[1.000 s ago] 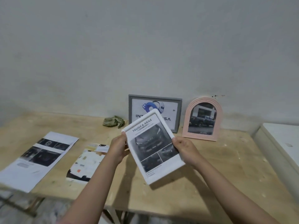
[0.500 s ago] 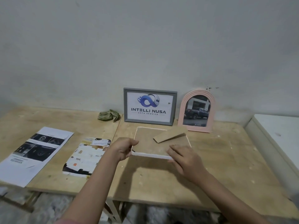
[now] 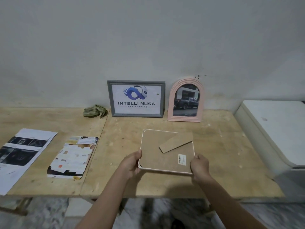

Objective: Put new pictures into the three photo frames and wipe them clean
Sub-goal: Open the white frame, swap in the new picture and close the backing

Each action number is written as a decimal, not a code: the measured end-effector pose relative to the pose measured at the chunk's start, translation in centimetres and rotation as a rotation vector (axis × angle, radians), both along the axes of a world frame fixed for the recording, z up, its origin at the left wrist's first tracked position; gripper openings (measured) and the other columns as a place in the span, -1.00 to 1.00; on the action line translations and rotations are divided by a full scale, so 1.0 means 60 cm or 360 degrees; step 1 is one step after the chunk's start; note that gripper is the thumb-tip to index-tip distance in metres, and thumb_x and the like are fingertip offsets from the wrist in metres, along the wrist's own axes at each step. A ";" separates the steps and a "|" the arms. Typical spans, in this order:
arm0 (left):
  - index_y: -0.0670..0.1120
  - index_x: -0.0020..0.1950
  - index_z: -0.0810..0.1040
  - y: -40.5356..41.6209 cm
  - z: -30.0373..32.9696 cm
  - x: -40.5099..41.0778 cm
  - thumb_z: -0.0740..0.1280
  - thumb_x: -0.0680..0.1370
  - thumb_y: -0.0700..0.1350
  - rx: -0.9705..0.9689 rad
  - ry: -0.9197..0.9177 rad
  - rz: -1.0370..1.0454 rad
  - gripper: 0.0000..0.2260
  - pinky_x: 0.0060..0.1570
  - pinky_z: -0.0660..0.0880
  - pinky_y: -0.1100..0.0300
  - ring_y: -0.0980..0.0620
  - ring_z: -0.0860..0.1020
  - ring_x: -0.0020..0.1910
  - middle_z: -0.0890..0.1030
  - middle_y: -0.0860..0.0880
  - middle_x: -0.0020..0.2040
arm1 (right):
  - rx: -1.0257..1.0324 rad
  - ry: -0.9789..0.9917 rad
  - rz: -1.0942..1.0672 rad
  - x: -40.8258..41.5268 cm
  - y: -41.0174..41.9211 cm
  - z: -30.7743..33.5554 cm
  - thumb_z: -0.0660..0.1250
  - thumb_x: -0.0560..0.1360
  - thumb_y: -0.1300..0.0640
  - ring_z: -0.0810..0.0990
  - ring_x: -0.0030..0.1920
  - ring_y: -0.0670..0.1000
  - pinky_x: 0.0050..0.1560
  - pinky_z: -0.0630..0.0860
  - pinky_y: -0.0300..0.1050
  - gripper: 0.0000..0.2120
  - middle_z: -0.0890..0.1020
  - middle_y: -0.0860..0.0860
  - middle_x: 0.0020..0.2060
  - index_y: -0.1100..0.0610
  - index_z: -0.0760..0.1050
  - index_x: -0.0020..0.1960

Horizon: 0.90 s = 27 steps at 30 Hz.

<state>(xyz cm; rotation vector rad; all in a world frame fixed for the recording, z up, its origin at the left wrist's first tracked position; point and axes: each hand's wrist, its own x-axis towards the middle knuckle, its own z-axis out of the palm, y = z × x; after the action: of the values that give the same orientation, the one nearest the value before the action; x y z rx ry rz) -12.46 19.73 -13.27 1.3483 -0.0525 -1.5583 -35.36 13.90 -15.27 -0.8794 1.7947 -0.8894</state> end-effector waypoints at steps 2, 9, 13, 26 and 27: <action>-0.20 -0.14 0.57 -0.005 -0.024 -0.022 0.21 0.60 -0.27 0.0050 -0.0354 -0.0071 -0.82 -0.50 0.53 0.22 -0.04 0.59 -0.45 0.64 -0.13 -0.35 | -0.0002 0.0011 -0.0021 -0.012 -0.005 -0.021 0.06 0.52 0.37 0.47 -0.28 0.14 -0.23 0.35 -0.14 -0.73 0.47 0.16 -0.36 0.24 0.36 -0.32; -0.11 -0.13 0.68 -0.006 -0.089 -0.056 0.21 0.45 -0.39 0.0093 -0.1310 -0.0450 -0.71 -0.28 0.47 0.11 -0.09 0.50 -0.34 0.57 -0.05 -0.42 | 0.0009 0.0295 0.0144 -0.041 -0.025 -0.069 0.13 0.45 0.40 0.49 -0.22 0.19 -0.20 0.37 -0.08 -0.77 0.60 0.25 -0.19 0.29 0.56 -0.10; -0.13 0.05 0.67 0.003 -0.091 -0.074 0.27 0.49 -0.34 0.0089 -0.1563 -0.0519 -0.74 -0.11 0.47 0.15 -0.03 0.55 -0.14 0.61 -0.01 -0.17 | -0.0038 0.0472 0.0263 -0.053 -0.036 -0.078 0.16 0.43 0.41 0.52 -0.16 0.26 -0.20 0.37 -0.10 -0.75 0.61 0.29 -0.13 0.33 0.59 -0.03; -0.22 0.06 0.49 -0.064 -0.072 -0.092 0.33 0.39 -0.25 0.0127 -0.2115 -0.0892 -0.74 -0.07 0.39 0.12 -0.15 0.44 0.07 0.41 -0.12 0.09 | -0.0251 0.0615 0.0791 -0.094 -0.065 -0.116 0.03 0.31 0.11 0.47 -0.33 0.17 -0.37 0.33 -0.15 -0.69 0.52 0.20 -0.31 0.20 0.51 -0.28; -0.23 0.09 0.49 -0.077 -0.070 -0.094 0.31 0.42 -0.25 0.0063 -0.2172 -0.0917 -0.75 -0.02 0.40 0.11 -0.16 0.44 0.10 0.43 -0.14 0.11 | -0.0251 0.0663 0.0835 -0.095 -0.068 -0.124 0.03 0.30 0.12 0.47 -0.34 0.19 -0.36 0.38 -0.12 -0.72 0.51 0.19 -0.32 0.19 0.49 -0.28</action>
<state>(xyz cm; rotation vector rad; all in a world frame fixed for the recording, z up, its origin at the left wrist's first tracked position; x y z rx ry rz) -18.08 15.11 -17.50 2.3117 -1.3279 -0.7467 -41.07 9.81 -22.72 -1.6403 1.7109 -0.5326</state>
